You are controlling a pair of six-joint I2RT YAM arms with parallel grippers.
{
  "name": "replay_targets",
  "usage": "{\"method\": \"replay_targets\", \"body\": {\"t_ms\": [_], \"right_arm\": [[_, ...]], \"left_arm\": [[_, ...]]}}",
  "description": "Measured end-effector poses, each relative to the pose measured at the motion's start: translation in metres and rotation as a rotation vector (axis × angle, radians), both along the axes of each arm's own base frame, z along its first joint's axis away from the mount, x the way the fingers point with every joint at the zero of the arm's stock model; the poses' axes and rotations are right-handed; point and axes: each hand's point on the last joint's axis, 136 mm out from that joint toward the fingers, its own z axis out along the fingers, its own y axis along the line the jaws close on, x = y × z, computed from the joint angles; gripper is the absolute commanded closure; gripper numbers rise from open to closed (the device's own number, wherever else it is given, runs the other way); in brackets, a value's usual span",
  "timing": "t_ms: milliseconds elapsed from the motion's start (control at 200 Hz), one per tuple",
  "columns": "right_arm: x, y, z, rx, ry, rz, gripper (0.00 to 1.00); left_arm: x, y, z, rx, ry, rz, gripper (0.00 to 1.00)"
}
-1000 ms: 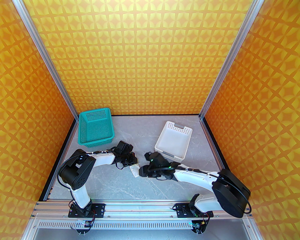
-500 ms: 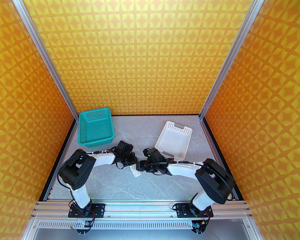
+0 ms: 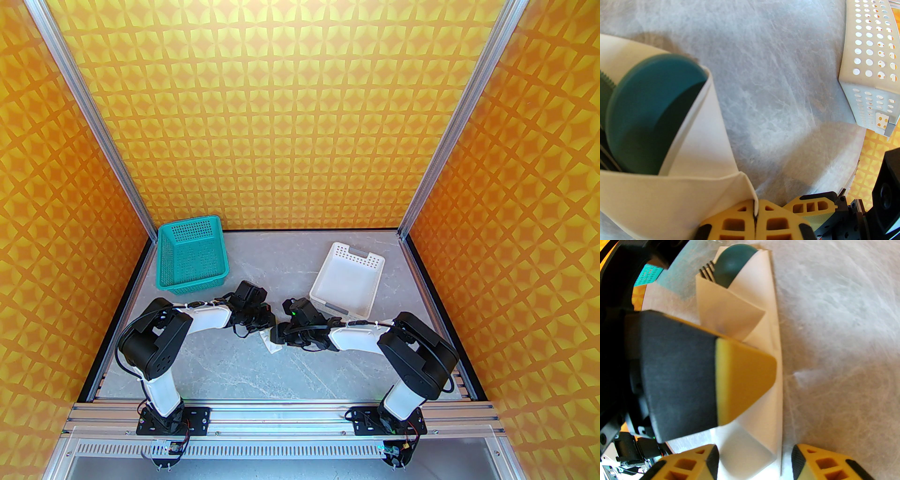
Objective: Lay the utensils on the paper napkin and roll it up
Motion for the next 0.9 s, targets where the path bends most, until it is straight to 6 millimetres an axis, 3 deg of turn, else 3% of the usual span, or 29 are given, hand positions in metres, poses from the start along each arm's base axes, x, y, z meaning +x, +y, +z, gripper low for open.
{"method": "replay_targets", "body": {"t_ms": [370, 480, 900], "right_arm": [[0.002, -0.007, -0.008, -0.041, -0.003, -0.014, 0.79], [0.000, 0.000, -0.011, -0.030, -0.009, 0.005, 0.87], [0.001, 0.003, -0.012, -0.019, -0.013, 0.012, 0.89]], "left_arm": [[-0.001, 0.001, 0.003, 0.008, -0.003, 0.004, 1.00], [-0.002, 0.001, 0.003, 0.013, -0.001, 0.005, 1.00], [-0.001, -0.006, 0.001, 0.014, 0.008, 0.001, 1.00]]}}
